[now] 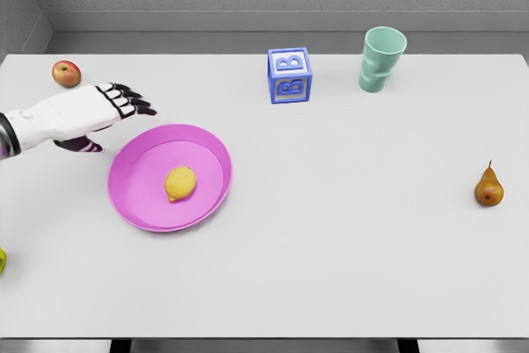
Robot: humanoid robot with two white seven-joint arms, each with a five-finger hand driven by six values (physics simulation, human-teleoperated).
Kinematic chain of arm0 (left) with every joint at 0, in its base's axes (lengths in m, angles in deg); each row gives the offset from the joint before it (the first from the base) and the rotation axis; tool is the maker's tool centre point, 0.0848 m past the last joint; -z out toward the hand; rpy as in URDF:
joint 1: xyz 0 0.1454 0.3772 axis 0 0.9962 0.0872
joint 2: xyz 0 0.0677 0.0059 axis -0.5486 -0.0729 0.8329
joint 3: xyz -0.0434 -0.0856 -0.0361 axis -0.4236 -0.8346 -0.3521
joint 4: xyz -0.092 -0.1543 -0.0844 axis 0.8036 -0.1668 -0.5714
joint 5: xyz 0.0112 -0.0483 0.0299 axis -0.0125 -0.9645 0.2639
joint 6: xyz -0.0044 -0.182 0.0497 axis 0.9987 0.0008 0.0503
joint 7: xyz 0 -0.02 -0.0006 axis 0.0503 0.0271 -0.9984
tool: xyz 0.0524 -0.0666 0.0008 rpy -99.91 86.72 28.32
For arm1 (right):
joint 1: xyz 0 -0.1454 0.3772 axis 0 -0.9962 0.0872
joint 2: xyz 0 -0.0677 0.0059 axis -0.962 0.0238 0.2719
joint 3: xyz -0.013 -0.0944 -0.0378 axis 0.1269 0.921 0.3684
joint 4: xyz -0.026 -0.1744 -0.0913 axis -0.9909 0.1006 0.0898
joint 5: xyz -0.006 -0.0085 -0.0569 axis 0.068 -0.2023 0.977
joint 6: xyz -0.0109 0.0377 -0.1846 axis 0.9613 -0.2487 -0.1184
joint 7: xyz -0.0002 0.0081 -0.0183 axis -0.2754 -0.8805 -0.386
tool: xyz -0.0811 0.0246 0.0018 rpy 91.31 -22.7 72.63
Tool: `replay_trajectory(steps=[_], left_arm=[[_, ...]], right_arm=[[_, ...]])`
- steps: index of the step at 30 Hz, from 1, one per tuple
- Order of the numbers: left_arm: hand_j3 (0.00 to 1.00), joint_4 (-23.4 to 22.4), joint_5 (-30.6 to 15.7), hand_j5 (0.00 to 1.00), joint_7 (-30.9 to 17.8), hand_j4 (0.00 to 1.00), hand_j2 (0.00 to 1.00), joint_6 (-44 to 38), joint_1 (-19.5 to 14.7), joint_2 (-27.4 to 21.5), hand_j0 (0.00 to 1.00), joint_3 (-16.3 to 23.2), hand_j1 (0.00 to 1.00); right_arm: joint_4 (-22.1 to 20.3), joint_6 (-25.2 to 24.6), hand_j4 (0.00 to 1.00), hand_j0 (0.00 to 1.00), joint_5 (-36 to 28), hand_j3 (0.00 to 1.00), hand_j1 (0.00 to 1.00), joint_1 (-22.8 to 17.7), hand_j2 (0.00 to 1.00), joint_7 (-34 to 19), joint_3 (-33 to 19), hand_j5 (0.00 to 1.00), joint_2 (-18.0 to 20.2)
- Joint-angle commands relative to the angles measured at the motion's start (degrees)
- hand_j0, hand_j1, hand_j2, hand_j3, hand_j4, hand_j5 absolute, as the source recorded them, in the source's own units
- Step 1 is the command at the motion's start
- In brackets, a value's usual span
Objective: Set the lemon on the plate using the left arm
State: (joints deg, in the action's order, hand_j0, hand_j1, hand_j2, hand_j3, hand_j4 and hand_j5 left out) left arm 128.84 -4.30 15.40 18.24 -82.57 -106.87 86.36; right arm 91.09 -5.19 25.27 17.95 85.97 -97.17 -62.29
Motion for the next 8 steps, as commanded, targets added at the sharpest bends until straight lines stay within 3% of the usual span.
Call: replay_trajectory(steps=[1, 8], left_arm=[[1.0, -3.12, -1.98, 1.0, 0.06, 1.0, 1.0, -0.11, 0.0, -1.65, 1.0, -3.31, 1.0], [1.0, -1.98, -4.7, 1.0, -0.02, 1.0, 1.0, -0.11, 1.23, -1.65, 1.0, -2.6, 1.0]], right_arm=[[0.01, 0.0, 1.0, 1.0, -0.01, 1.0, 1.0, 0.0, 1.0, -0.01, 0.0, 1.0, 0.0], [0.01, 0.0, 1.0, 1.0, -0.01, 1.0, 1.0, 0.0, 1.0, -0.01, 0.0, 1.0, 0.0]])
